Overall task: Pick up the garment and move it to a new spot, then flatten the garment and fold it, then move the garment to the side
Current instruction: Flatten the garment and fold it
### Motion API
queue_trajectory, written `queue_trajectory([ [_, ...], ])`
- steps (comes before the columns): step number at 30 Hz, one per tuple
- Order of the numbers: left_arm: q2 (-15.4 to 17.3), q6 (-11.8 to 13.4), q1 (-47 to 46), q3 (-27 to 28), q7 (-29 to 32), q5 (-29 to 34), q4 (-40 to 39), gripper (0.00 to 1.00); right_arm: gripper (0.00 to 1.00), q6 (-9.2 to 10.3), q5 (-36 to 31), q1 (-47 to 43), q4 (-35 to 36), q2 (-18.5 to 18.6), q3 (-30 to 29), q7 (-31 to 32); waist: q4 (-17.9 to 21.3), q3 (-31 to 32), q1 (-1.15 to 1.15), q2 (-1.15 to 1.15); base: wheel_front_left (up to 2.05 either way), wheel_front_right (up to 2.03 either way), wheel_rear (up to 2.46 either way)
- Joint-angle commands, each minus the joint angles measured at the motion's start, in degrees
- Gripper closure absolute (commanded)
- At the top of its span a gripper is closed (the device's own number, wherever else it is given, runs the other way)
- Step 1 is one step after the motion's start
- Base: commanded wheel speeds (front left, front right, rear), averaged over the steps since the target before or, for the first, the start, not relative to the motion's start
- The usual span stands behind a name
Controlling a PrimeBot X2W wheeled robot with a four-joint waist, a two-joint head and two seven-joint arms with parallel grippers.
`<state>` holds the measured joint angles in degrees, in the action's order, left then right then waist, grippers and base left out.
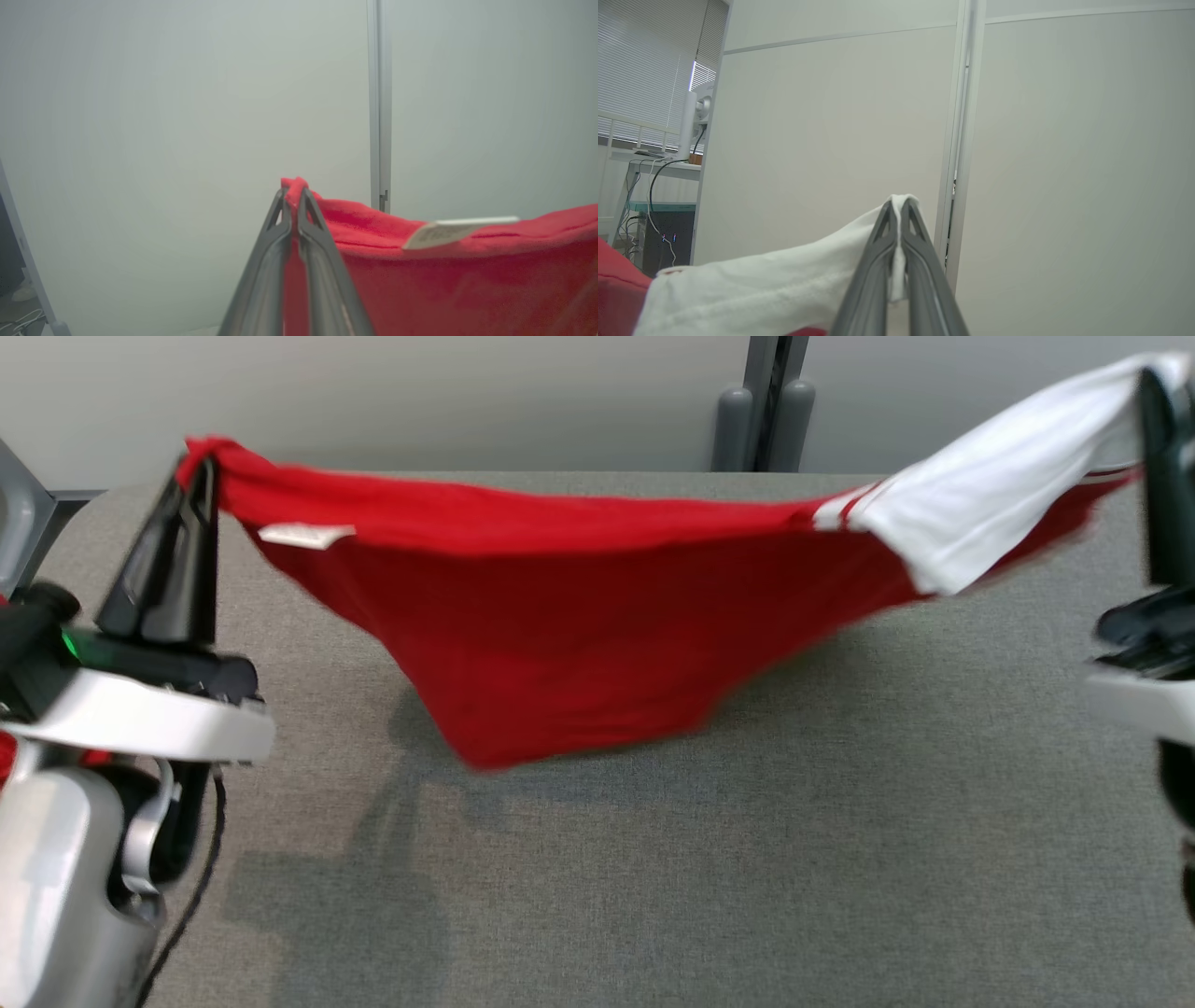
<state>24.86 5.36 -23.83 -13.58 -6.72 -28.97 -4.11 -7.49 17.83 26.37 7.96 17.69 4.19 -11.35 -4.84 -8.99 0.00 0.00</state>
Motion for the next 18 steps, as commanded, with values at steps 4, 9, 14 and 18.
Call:
queue_trajectory([
  [4, 1.74, -0.62, -4.21, 0.65, 3.58, -0.81, -3.87, 1.00, 1.00, -0.02, -1.22, 2.72, 5.59, 1.22, -3.12, 2.45, -0.01, 1.17, 0.00, 0.00, 0.00, 0.00, 0.00],
  [9, 3.40, -0.23, -8.19, 1.33, 6.89, -0.52, -8.15, 1.00, 1.00, -0.02, -2.07, 4.79, 11.34, 1.62, -6.54, 5.76, 0.43, 2.72, 0.00, 0.00, 0.00, 0.00, 0.00],
  [14, 3.72, 0.79, -10.34, 1.46, 7.95, 0.21, -11.30, 1.00, 1.00, -0.02, -1.63, 5.26, 13.36, 1.74, -7.60, 8.82, 0.94, 2.97, 0.00, 0.00, 0.00, 0.00, 0.00],
  [18, 2.96, 0.94, -12.38, 1.06, 6.89, 0.79, -11.64, 1.00, 1.00, -0.02, -0.72, 6.90, 12.02, 2.18, -6.13, 9.10, 1.59, 1.86, 0.00, 0.00, 0.00, 0.00, 0.00],
])
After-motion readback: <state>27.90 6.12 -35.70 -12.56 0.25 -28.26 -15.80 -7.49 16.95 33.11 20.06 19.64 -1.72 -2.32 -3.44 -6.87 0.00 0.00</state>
